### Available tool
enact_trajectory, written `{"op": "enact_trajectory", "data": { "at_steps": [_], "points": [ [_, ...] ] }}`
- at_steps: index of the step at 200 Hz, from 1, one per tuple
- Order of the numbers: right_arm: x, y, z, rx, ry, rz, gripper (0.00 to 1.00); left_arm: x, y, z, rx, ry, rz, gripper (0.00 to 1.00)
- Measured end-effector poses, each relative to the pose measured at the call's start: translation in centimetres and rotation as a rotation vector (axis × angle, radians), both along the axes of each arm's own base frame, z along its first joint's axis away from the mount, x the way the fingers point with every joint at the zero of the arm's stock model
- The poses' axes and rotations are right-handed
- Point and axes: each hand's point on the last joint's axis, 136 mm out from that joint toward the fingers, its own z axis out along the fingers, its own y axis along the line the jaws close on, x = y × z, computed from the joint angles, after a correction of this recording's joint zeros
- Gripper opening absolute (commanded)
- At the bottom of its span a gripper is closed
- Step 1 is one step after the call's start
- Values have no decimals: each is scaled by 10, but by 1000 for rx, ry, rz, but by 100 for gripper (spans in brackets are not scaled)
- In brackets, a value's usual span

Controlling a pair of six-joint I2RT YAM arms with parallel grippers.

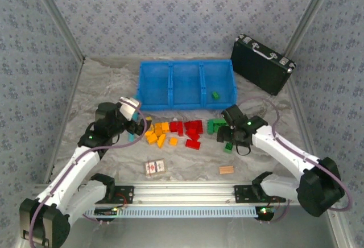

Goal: Sort the legos into containers by color
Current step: Pick up the lego from the bottom-right of the table.

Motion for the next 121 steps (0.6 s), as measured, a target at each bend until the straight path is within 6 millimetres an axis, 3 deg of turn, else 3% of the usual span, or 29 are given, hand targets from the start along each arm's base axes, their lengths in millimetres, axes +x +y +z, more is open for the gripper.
{"op": "enact_trajectory", "data": {
  "at_steps": [55, 87, 121],
  "points": [
    [-13, -4, -37, -19, 70, -64, 73, -5, -9, -1, 25, -13, -51, 100],
    [-10, -3, -46, -28, 85, -84, 45, -6, -9, -1, 36, -22, -54, 100],
    [-8, -2, -46, -23, 73, -94, 33, -6, -10, -1, 42, -28, -58, 100]
  ]
}}
